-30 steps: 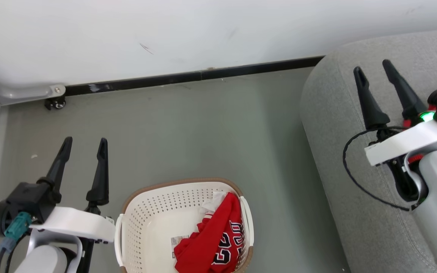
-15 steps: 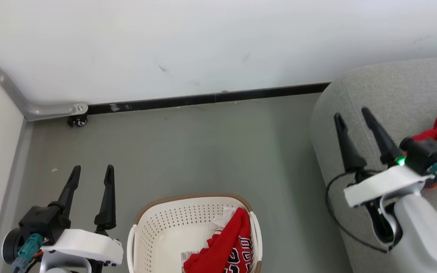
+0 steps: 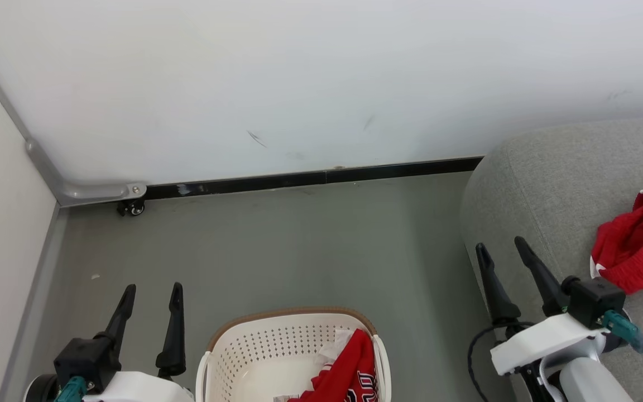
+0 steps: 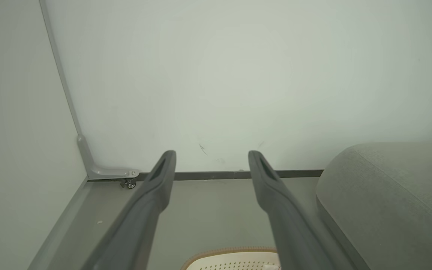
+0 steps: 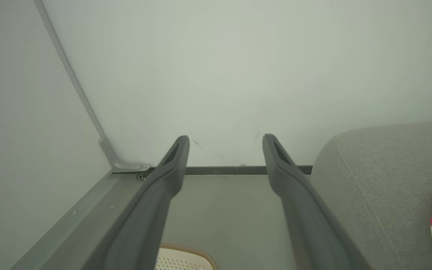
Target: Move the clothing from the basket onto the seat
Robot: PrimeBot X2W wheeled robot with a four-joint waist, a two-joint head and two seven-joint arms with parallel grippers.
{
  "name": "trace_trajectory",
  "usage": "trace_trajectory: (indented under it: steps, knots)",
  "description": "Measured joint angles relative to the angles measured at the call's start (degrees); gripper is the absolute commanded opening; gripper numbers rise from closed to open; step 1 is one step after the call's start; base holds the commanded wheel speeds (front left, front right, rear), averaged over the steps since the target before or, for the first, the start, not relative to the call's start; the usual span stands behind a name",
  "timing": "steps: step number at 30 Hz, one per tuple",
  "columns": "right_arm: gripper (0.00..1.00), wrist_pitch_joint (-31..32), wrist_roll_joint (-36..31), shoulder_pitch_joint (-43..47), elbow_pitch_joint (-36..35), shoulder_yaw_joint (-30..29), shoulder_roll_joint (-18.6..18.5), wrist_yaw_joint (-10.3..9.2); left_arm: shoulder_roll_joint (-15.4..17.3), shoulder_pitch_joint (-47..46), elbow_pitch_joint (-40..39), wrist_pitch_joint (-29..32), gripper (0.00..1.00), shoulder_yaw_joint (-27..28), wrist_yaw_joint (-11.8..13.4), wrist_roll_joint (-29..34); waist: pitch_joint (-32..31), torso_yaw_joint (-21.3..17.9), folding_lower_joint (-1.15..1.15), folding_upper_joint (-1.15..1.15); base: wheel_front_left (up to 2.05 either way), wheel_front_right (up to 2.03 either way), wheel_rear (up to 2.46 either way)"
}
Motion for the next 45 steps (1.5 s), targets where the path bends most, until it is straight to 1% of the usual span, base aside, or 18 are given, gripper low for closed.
trace_trajectory:
  steps: [4,7,15,21,27,43,45]
  knots:
    - [1.00,0.0,-0.9,2.5,0.2,-0.7,2.2,0.00,0.0,1.1,0.5,0.0,1.00,-0.2,0.0,1.1,-1.2,0.1,0.00,0.00,0.00,0.00,0.00]
    - [1.00,0.0,-2.0,4.0,0.3,-1.1,3.1,0.00,-0.1,1.5,0.9,0.0,1.00,-0.3,-0.1,1.5,-1.9,0.1,0.00,0.00,0.00,0.00,0.00]
    - [1.00,0.6,-4.3,6.1,0.3,-3.2,3.2,0.00,-0.5,3.1,1.3,0.0,1.00,-0.5,-0.2,1.6,-3.3,0.2,0.00,0.00,0.00,0.00,0.00]
    - [1.00,3.1,-5.5,7.0,-0.3,-5.1,3.5,0.00,-0.8,3.2,1.2,0.0,1.00,-0.7,-0.2,2.0,-3.5,0.5,0.00,0.00,0.00,0.00,0.00]
    - [1.00,4.7,-7.3,7.0,-2.0,-5.2,4.2,0.00,-0.8,3.2,1.2,0.0,1.00,-0.6,-0.5,2.5,-3.2,0.7,0.00,0.00,0.00,0.00,0.00]
    - [1.00,6.6,-7.8,8.4,-5.2,-7.4,4.9,0.00,-0.6,3.2,3.4,0.0,1.00,0.3,-0.5,3.0,-2.3,1.5,0.00,0.00,0.00,0.00,0.00]
    - [1.00,7.0,-7.8,8.4,-5.4,-7.6,4.9,0.00,-0.6,3.2,3.9,0.0,1.00,0.4,-0.1,3.0,-2.3,1.5,0.00,0.00,0.00,0.00,0.00]
